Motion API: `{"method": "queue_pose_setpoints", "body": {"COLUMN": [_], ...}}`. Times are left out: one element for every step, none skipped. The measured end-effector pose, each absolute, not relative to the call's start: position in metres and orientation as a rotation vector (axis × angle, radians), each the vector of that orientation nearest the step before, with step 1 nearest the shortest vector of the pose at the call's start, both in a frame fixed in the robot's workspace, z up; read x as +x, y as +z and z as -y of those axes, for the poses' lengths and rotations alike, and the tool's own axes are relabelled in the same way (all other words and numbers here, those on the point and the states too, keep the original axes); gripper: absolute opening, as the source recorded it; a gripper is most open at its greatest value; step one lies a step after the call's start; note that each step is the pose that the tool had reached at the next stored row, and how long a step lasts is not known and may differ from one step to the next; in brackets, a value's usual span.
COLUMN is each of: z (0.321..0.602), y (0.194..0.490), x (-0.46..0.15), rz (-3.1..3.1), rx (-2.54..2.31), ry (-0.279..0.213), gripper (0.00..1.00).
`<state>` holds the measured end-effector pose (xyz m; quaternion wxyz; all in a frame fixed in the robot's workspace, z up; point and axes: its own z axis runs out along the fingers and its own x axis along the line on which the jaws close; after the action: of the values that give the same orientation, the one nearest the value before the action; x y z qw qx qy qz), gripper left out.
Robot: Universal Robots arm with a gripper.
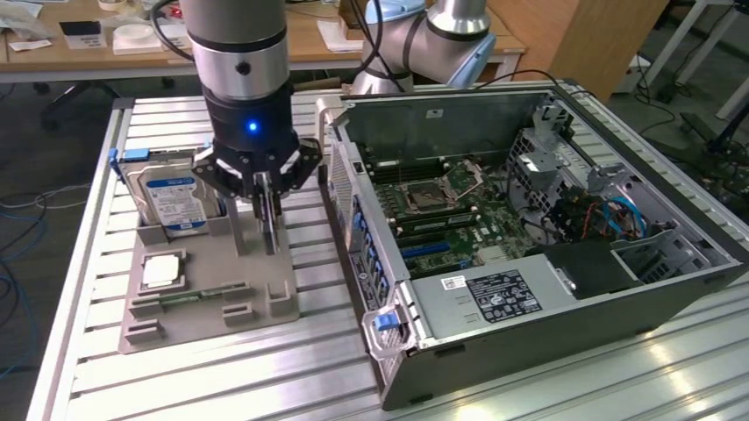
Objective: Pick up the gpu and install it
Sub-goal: 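Pick up the gpu and move the gpu toward the slot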
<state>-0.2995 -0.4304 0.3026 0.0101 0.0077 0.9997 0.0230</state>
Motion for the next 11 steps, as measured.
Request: {"method": "queue_pose_setpoints", "body": {"z": [0.4304,0.4304,0.4304,0.4304,0.4304,0.4304,0.4304,0.4304,0.4304,0.4304,0.4304], "y": [0.3031,0.3037,0.3044,0.3051,0.3059,0.3067,0.3073,0.308,0.3086,0.3092,0.3098], "x": [-0.2995,-0.2995,-0.2995,-0.2995,-0.2995,-0.2995,-0.2995,-0.2995,-0.2995,-0.2995,-0.2995], "rz": [-3.12,-3.12,-3.12,-3.12,-3.12,-3.12,-3.12,-3.12,-3.12,-3.12,-3.12], "rx": [0.024,0.024,0.024,0.024,0.024,0.024,0.024,0.024,0.024,0.024,0.024], "ry": [0.072,0.072,0.072,0.072,0.072,0.072,0.072,0.072,0.072,0.072,0.072], "gripper": [0.28,0.28,0.28,0.28,0.28,0.28,0.28,0.28,0.28,0.28,0.28]}}
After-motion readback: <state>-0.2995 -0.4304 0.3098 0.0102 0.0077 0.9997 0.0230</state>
